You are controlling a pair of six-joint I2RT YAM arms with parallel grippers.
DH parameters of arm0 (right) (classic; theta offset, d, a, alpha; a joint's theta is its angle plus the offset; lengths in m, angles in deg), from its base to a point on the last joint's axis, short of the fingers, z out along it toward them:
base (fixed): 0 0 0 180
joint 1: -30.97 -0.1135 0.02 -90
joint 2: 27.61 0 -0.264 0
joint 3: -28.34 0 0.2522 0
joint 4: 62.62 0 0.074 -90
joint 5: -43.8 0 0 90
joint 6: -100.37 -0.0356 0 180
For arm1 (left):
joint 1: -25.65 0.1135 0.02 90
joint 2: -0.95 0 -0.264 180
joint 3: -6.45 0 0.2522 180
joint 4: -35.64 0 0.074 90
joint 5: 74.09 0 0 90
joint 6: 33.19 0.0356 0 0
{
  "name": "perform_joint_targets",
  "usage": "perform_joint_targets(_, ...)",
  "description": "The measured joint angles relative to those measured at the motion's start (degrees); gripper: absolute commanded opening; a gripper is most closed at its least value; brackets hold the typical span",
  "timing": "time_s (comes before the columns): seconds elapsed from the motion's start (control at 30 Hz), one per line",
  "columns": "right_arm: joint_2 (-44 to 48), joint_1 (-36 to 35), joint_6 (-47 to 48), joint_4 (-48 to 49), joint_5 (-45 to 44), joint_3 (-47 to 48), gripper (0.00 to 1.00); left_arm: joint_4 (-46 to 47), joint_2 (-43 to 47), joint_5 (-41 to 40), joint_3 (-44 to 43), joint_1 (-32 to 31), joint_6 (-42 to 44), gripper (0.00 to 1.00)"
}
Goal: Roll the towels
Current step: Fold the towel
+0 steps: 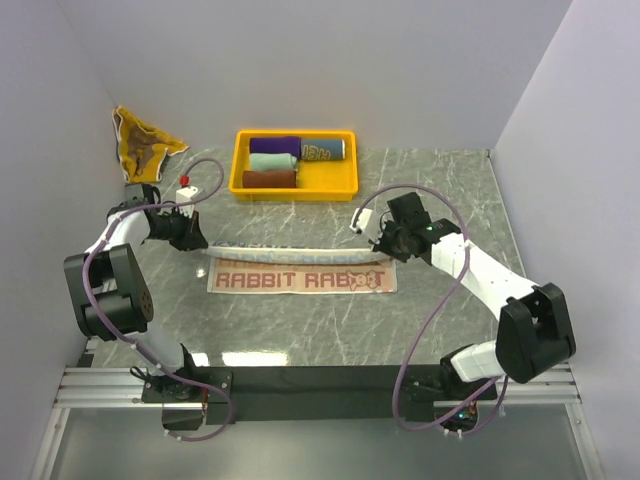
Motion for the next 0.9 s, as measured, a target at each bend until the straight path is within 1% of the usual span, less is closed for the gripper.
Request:
perform_joint_targets(0.13,-2.2,-0.5,0.0,0.1,0.0,-0.5,0.0,0.0,0.0,-0.2,0.9,0.0,0.8,0.0)
perform_joint_targets(0.4,-3.6,-0.6,-0.1,-0.3,-0.2,-0.7,0.0,-0.5,0.0,-0.4,1.6,0.0,1.8,0.01)
perform_joint_targets(0.6,-2.8,-0.6,0.7,-1.0,-0.2,-0.7,0.0,-3.6,0.1,0.0,1.7,0.0,6.0,0.0)
perform_joint_targets(0.73,-0.8,-0.6,0.9,-1.2,-0.2,-0.7,0.0,-5.7,2.1,0.4,3.1,0.0,8.1,0.0)
perform_joint_targets(0.9,-0.4,-0.6,0.9,-1.3,-0.2,-0.6,0.0,-8.2,6.4,1.4,3.5,0.2,9.5,0.0)
